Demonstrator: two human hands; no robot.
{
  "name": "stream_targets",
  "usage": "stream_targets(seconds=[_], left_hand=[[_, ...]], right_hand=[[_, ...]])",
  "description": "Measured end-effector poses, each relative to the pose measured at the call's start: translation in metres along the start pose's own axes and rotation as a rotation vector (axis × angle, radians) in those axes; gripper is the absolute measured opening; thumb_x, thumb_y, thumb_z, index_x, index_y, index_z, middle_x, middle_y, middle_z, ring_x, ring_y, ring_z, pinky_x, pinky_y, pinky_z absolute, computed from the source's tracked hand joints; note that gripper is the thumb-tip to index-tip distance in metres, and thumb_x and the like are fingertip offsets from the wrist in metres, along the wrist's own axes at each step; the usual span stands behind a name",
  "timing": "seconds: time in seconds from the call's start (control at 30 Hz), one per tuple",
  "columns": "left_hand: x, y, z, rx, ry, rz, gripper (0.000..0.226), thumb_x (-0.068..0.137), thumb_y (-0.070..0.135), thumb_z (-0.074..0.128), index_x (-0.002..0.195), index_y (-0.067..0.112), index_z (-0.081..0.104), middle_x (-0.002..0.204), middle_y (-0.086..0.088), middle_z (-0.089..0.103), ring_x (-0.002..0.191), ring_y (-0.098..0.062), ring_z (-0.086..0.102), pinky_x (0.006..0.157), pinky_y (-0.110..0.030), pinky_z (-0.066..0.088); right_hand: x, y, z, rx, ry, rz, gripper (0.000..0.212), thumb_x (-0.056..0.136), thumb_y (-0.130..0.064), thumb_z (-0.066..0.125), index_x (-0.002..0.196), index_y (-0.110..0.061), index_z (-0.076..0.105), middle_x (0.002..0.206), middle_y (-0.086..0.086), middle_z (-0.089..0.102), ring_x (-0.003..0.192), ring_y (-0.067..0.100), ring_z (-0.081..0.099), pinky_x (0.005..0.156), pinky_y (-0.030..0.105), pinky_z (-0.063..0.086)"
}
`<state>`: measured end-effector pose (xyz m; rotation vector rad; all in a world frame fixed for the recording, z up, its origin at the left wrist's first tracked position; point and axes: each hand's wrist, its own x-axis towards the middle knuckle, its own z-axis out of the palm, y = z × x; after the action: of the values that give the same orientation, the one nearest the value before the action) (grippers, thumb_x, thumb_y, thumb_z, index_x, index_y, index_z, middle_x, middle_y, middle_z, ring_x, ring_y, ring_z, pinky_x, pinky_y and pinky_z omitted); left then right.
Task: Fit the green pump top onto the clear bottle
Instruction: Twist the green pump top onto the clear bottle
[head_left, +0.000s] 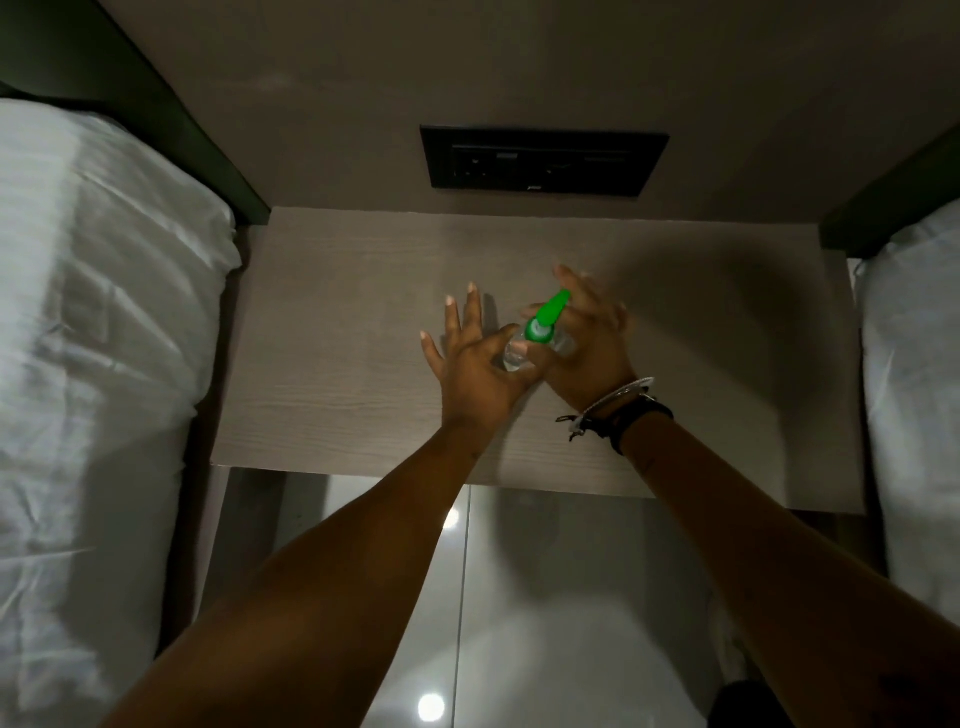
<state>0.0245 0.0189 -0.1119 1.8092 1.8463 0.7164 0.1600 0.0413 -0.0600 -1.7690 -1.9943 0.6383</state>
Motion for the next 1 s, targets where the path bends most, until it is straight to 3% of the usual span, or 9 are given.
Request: stream_targets(seconds=[0.13,0.23,0.3,0.37,0.43,0.6,0.8,0.9,1.0], left_hand=[[0.000,0.002,-0.001,0.008,-0.017,-0.006,0.047,0.077,0.048,0.071,0.117,0.024,0.068,0.163,-0.004,0.019,0.151,-0.025,0.001,0.115,-0.054,-0.013],[0.000,0.002,-0.003,-0.034,-0.033,-0.010,0.055,0.081,0.050,0.065,0.127,0.020,0.062,0.162,-0.002,0.019,0.151,-0.022,0.000,0.117,-0.052,-0.012],[0.001,0.000,-0.004,-0.068,-0.040,-0.009,0.051,0.080,0.047,0.070,0.123,0.020,0.065,0.162,-0.003,0.020,0.151,-0.022,0.000,0.117,-0.052,-0.013],[0.002,0.000,-0.004,-0.079,-0.060,0.003,0.050,0.076,0.047,0.075,0.118,0.021,0.068,0.162,-0.003,0.020,0.151,-0.023,-0.001,0.115,-0.053,-0.014],[0.003,0.001,-0.003,-0.071,-0.066,0.004,0.051,0.074,0.047,0.077,0.117,0.022,0.069,0.163,-0.002,0.019,0.151,-0.022,-0.001,0.115,-0.054,-0.013],[0.005,0.000,-0.005,-0.062,-0.061,-0.006,0.048,0.077,0.048,0.073,0.117,0.021,0.069,0.162,-0.002,0.021,0.150,-0.024,0.002,0.116,-0.058,-0.009],[-0.001,0.004,-0.003,-0.107,-0.052,-0.048,0.042,0.080,0.037,0.073,0.118,0.020,0.068,0.161,-0.003,0.022,0.150,-0.024,0.004,0.117,-0.058,-0.006],[0.004,0.002,-0.007,-0.112,-0.088,-0.032,0.045,0.075,0.037,0.078,0.117,0.022,0.068,0.162,-0.002,0.022,0.150,-0.025,0.003,0.117,-0.057,-0.007],[0.009,-0.002,-0.011,-0.149,-0.143,0.007,0.047,0.070,0.036,0.081,0.114,0.029,0.068,0.161,-0.004,0.022,0.150,-0.027,0.004,0.116,-0.058,-0.007]], right_hand=[[-0.005,-0.009,0.004,-0.027,0.221,0.116,0.071,0.055,-0.049,0.085,0.109,-0.010,0.061,0.133,0.010,0.058,0.130,0.029,0.047,0.106,0.065,0.033],[-0.011,-0.011,0.010,0.058,0.153,0.131,0.090,0.056,-0.061,0.079,0.127,-0.015,0.048,0.146,0.012,0.045,0.138,0.030,0.037,0.113,0.061,0.025],[-0.013,-0.006,0.010,0.172,0.084,0.115,0.068,0.068,-0.048,0.073,0.125,-0.017,0.054,0.153,0.009,0.036,0.143,0.030,0.028,0.116,0.055,0.021],[-0.013,-0.003,0.007,0.198,0.114,0.085,0.037,0.072,-0.027,0.073,0.106,-0.012,0.067,0.147,0.007,0.046,0.141,0.032,0.030,0.113,0.059,0.023],[-0.014,-0.006,0.006,0.242,0.205,0.090,0.032,0.066,-0.018,0.080,0.095,-0.011,0.069,0.134,0.008,0.058,0.136,0.033,0.039,0.108,0.060,0.029],[-0.015,-0.016,0.005,0.222,0.304,0.174,0.046,0.055,-0.031,0.086,0.093,-0.019,0.063,0.114,0.002,0.063,0.122,0.025,0.051,0.100,0.053,0.036],[-0.025,-0.025,0.017,0.090,0.363,0.258,0.030,0.062,-0.040,0.079,0.079,-0.017,0.070,0.107,0.001,0.064,0.111,0.025,0.054,0.090,0.046,0.032],[-0.025,-0.024,0.010,0.066,0.329,0.342,0.042,0.058,-0.052,0.080,0.078,-0.016,0.071,0.110,0.002,0.061,0.111,0.024,0.053,0.092,0.046,0.033],[-0.027,-0.023,-0.007,-0.064,0.304,0.323,0.070,0.055,-0.070,0.071,0.102,-0.019,0.062,0.122,0.009,0.059,0.116,0.030,0.053,0.097,0.054,0.040]])
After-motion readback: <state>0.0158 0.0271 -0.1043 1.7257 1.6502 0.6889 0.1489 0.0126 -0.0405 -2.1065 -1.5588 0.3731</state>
